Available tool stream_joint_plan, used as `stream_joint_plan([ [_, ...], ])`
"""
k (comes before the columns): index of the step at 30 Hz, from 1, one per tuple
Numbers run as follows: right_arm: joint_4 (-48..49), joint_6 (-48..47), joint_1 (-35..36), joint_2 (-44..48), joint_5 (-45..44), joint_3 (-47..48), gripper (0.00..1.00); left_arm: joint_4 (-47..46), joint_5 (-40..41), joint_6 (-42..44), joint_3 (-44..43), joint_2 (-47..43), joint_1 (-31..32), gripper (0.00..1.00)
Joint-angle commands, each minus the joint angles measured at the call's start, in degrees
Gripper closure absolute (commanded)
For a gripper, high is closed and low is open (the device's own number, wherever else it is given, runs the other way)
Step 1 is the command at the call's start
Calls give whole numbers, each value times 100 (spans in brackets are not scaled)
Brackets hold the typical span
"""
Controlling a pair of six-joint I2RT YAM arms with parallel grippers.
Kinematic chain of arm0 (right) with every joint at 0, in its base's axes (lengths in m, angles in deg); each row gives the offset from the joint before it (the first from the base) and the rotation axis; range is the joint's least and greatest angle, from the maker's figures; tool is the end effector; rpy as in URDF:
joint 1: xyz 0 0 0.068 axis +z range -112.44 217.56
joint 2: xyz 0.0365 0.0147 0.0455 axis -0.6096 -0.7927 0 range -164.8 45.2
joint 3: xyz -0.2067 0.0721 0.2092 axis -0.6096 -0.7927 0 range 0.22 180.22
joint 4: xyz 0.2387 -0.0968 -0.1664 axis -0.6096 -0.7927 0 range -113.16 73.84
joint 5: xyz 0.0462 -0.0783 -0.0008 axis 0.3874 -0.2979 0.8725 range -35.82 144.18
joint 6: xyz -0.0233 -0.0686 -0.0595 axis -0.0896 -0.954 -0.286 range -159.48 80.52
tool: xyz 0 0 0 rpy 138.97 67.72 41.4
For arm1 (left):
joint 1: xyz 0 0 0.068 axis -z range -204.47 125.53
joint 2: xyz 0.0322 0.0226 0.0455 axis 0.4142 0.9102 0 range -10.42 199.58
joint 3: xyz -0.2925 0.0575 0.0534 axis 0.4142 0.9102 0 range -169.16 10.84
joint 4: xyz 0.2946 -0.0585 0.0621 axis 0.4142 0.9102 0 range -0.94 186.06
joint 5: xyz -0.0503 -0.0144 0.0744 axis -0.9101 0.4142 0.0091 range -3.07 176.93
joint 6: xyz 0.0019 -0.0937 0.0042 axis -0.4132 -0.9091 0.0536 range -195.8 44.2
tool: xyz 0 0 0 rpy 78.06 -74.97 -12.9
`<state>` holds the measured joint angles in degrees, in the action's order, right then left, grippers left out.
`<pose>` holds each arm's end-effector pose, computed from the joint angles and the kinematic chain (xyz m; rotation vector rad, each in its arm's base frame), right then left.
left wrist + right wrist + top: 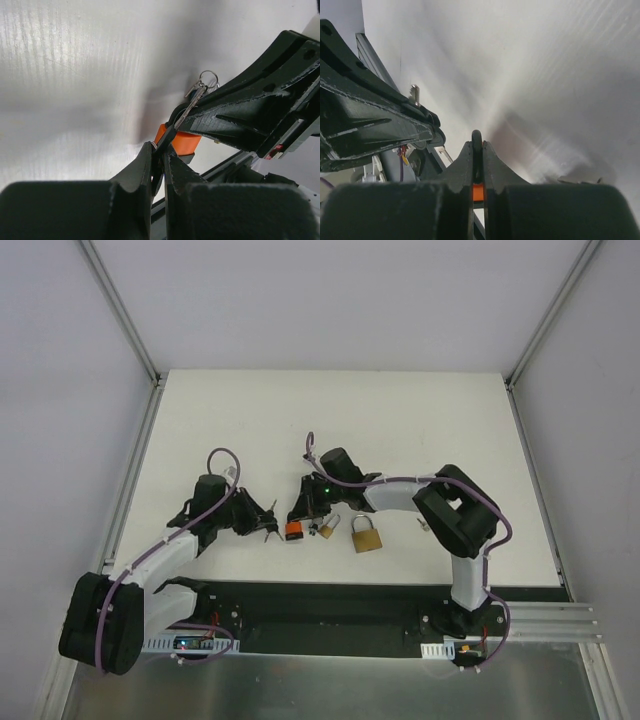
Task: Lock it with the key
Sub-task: Place the lock at the center of the board.
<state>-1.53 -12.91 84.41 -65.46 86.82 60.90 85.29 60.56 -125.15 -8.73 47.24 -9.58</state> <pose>0.2928 0.3788 0.1198 -0.7730 2.2777 1.2929 0.2353 -0.1015 0.1447 -0.4115 2.2919 -1.1074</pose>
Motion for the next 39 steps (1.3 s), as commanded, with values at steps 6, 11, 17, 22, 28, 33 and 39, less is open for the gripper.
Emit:
stream_joint_plan([
  [6,593,129,-27,-273,-346,444,98,113,9,478,-556,947,-48,100],
  [11,532,129,-36,-325,-496,427,94,113,114,592,-662,1343,-39,98],
  [17,497,165,-71,-299,-592,365,87,96,0,742,-934,1905,-31,91],
  [22,374,173,-115,-247,-707,356,69,26,18,803,-1048,2055,-22,72],
  [28,339,191,-132,-36,-777,304,45,-10,26,812,-1172,2047,84,45],
  [33,198,94,-211,473,-1014,146,30,8,185,768,-1084,1652,119,35],
  [39,-187,-72,-439,1658,-1006,241,15,34,360,821,-952,327,119,19],
])
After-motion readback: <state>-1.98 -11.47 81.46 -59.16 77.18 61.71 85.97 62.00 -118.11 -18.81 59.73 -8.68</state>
